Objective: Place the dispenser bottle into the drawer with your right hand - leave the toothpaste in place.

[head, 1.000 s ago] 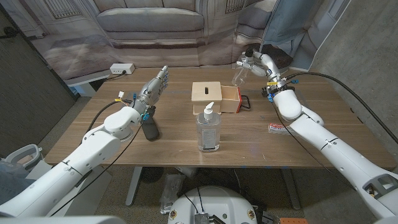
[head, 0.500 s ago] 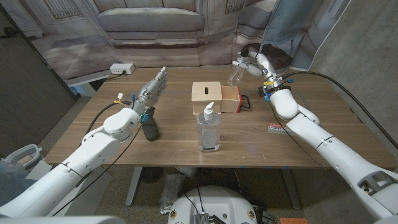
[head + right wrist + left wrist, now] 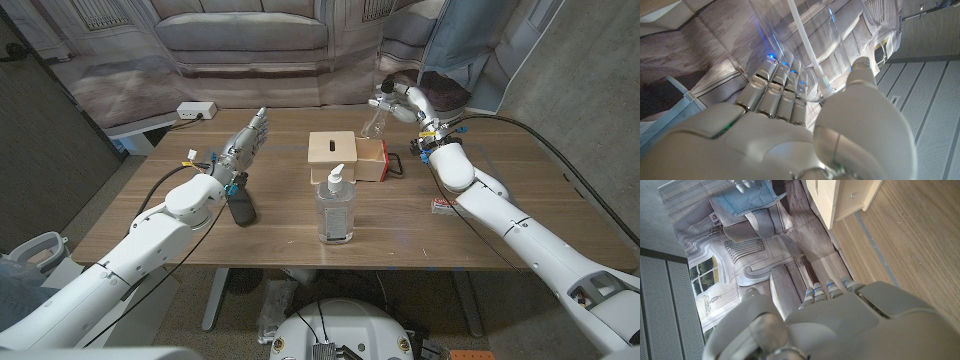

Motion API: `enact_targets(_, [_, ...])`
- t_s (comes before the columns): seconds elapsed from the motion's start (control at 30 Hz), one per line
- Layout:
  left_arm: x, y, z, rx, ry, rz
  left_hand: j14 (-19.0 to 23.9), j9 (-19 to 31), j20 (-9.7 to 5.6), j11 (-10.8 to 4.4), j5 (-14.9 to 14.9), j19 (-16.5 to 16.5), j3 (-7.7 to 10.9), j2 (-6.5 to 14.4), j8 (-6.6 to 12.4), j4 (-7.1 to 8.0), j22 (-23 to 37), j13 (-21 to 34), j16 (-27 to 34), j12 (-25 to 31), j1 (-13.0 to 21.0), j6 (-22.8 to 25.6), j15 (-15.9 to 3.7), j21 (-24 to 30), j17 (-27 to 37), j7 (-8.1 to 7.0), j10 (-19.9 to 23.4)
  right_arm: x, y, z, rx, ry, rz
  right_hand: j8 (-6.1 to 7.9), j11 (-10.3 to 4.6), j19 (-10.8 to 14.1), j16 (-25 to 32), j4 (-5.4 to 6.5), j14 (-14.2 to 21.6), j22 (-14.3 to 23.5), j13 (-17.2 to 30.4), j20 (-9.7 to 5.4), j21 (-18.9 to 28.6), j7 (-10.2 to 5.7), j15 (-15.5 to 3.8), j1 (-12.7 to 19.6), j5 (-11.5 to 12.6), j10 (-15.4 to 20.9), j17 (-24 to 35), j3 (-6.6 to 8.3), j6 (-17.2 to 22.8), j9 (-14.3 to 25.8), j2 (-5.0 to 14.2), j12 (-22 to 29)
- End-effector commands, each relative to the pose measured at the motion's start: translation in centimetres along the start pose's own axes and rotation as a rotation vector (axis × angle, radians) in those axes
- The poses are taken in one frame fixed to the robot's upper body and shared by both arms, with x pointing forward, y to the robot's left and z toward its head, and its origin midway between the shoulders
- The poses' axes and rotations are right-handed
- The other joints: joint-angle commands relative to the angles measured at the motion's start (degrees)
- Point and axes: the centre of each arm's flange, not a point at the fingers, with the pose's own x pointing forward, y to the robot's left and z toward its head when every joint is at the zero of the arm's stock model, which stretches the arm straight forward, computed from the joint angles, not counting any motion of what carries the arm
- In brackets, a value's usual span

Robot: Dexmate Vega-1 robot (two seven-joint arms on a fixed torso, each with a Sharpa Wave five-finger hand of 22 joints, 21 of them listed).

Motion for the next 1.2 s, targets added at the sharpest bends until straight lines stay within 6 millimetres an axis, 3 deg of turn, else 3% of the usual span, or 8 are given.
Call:
enact_targets(0.03, [0.0, 0.3, 0.0, -0.003, 0.003, 0.006, -0.2, 0.3, -0.62, 0.04, 0.0, 0.4, -0.4, 0.4, -0.15, 0.03, 0.1, 0.2, -0.1, -0.1, 0.4, 0.0, 0.17, 0.0, 0.2, 0.02, -0.1, 0.1, 0.3, -0.4, -0.003, 0.012, 0.011, -0.09, -3.05, 0.4, 0.5, 0.32, 0.6, 0.3, 0.2, -5.46, 0.4, -5.18, -6.22, 11.0, -0.2, 3.2, 0.2, 0.74, 5.6, 0.3, 10.51, -0.3])
enact_targets(1.2, [0.3, 0.7, 0.2, 0.013, 0.02, 0.014, -0.2, 0.3, -0.68, 0.01, 0.0, 0.4, -0.85, 0.6, -0.2, 0.05, 0.1, 0.2, -0.1, -0.1, 0.6, -0.1, 0.12, 0.0, 0.2, 0.07, -0.1, -0.1, 1.3, -2.1, -0.002, 0.054, 0.043, -0.32, -3.19, 0.1, 0.4, 0.71, 1.0, 0.4, 0.2, -5.47, 0.7, -5.39, -6.2, 11.2, -0.6, 3.7, 0.5, 1.14, 6.2, 0.4, 11.09, -0.6])
